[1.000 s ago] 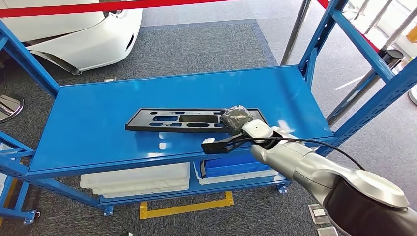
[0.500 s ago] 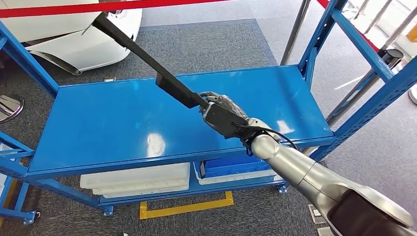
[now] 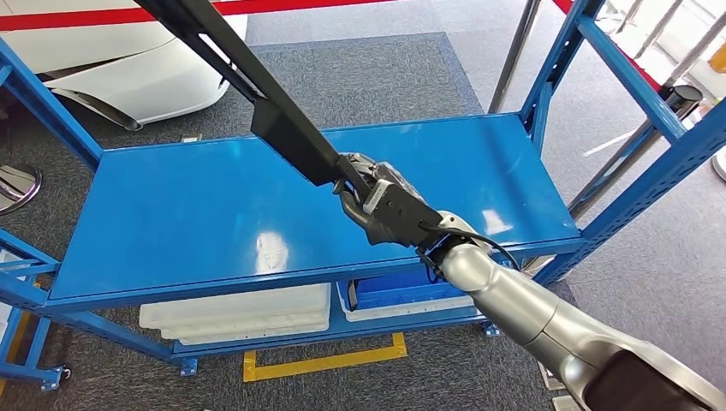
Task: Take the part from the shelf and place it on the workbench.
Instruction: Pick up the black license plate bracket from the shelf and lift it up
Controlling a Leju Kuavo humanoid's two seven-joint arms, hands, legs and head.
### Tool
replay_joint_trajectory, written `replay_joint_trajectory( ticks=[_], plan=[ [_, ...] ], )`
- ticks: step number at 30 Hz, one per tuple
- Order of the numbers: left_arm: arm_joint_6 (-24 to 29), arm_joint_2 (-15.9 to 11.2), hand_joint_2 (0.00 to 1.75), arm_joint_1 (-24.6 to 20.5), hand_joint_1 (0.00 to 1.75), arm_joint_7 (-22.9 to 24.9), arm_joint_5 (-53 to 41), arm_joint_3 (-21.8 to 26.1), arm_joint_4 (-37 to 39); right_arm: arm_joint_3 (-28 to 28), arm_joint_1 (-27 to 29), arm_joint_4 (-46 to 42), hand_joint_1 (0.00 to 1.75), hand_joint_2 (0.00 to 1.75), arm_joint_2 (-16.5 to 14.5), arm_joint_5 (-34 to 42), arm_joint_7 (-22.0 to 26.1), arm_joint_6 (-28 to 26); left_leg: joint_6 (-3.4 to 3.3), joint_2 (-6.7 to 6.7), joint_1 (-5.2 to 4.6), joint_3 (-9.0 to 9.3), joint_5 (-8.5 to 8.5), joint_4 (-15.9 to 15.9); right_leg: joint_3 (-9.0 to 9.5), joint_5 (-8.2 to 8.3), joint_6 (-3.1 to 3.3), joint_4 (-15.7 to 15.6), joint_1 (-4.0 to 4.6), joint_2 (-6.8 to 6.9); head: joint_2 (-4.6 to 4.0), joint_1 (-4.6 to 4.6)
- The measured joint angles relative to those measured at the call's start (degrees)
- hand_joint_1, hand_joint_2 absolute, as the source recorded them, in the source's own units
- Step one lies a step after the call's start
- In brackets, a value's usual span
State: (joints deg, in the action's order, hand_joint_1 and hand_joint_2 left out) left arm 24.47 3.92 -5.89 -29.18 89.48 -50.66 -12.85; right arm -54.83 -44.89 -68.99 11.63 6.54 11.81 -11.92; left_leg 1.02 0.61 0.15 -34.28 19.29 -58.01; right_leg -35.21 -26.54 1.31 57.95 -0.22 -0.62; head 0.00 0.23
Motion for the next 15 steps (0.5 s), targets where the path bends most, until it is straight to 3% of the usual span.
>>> replay_joint_trajectory(
  ticks=[4,8,15],
  plan=[
    [0.7,0.1,0.00,0.0,0.00,0.0,-0.2,0.9,0.0,0.2,0.8,-2.3,1.75,1.75,0.3,0.9,0.1,-0.1,0.02,0.00,0.00,0.01,0.01,0.0,0.00,-0.01,0.01,0.0,0.00,0.00,0.00,-0.02],
    [1.2,0.1,1.75,0.0,0.00,0.1,-0.4,1.3,0.0,0.8,1.5,-3.8,1.75,1.75,0.4,1.2,0.5,-0.2,0.02,0.00,0.00,0.01,0.01,0.0,0.00,-0.01,0.01,0.0,0.00,0.00,0.00,-0.01],
    [3.1,0.1,1.75,0.0,0.00,0.4,-1.1,1.3,0.0,1.5,3.5,-8.1,1.75,1.75,0.8,-0.4,1.9,-1.6,0.03,0.00,0.00,0.02,0.02,0.0,0.00,-0.02,0.02,0.0,0.00,0.00,0.00,0.01]
  ],
)
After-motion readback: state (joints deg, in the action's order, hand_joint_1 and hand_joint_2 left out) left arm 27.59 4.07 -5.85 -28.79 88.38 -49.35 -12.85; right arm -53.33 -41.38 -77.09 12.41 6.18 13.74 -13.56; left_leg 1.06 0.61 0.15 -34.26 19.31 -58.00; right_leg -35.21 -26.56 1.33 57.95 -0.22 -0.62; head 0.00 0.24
